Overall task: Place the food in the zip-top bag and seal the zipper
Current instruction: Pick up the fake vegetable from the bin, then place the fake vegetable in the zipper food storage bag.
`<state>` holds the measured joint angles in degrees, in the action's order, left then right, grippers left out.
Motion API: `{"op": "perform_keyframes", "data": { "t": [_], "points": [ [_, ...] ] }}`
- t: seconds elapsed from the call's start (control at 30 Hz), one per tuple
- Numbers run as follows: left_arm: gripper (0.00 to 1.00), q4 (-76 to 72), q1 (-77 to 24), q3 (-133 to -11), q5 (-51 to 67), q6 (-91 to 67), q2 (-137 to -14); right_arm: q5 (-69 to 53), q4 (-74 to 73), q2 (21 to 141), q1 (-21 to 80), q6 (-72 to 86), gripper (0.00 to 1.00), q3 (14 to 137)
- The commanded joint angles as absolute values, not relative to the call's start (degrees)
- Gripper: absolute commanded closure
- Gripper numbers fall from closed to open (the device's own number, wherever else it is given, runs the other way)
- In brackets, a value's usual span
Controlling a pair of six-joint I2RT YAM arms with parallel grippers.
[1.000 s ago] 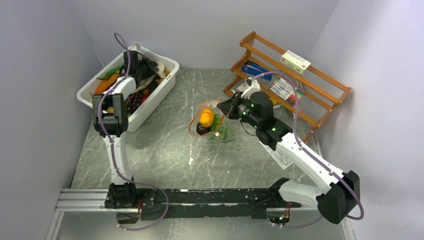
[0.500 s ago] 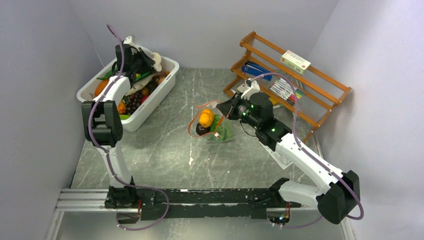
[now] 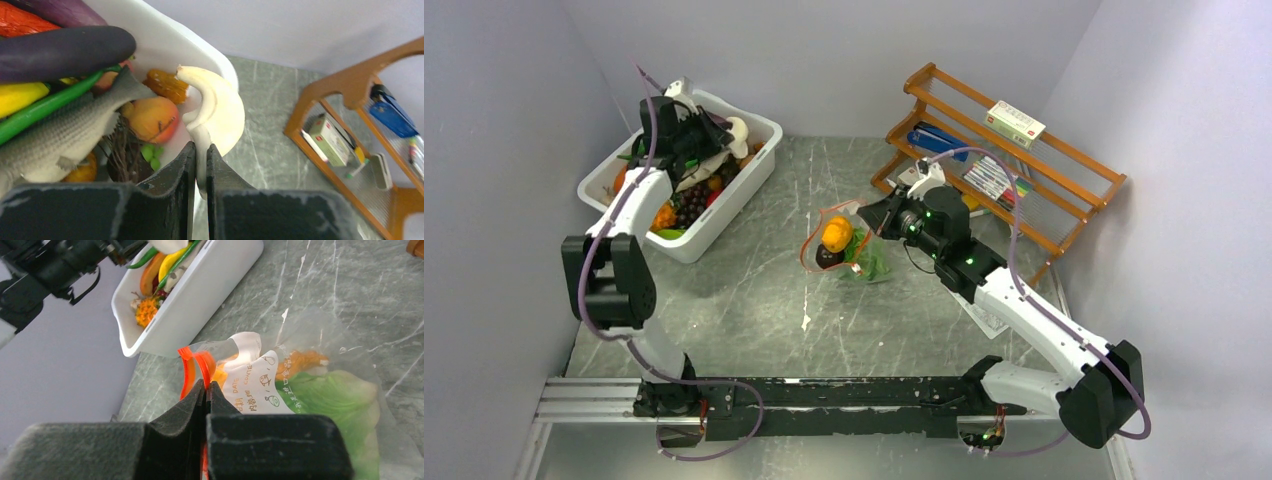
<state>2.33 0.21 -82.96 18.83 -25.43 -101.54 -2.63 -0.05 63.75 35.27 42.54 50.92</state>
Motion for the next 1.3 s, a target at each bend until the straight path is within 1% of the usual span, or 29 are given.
{"op": "perform_keyframes", "data": {
  "t": [0.0,0.23,0.4,0.53,0.7,0.93,1.1,1.27],
  "points": [
    [0.93,5.5,0.53,-79.14,27.81,-24.43,-93.4,-0.53,2.69,63.88,35.27,44.33,1.0,51.23],
    [0.93,12.81,0.4,-73.05,40.66,-22.57,-82.99,-2.11,3.8,66.75,35.3,45.0,1.0,52.28],
    [0.93,10.7,-0.42,-64.99,49.66,-25.36,-75.96,-1.84,4.31,67.06,35.25,45.37,1.0,51.93],
    [0.93,8.63,-3.63,-60.3,53.58,-28.85,-72.12,-2.22,4.22,67.53,35.29,45.36,1.0,52.11],
    [0.93,3.25,-11.0,-57.42,52.8,-32.57,-69.79,-2.63,4.3,68.37,35.17,45.35,1.0,52.58],
    [0.93,2.12,-21.03,-58.6,48.2,-33.34,-73.18,-2.99,3.54,69.29,35.16,44.93,1.0,53.61],
    [0.93,2.43,-25.41,-59.49,45.93,-32.6,-76.18,-3.51,4.39,69.0,35.2,45.91,1.0,53.18],
    [0.93,5.07,-28.68,-61.41,40.12,-29.82,-77.99,-3.98,4.77,69.0,35.27,45.69,1.0,52.9]
  ]
}}
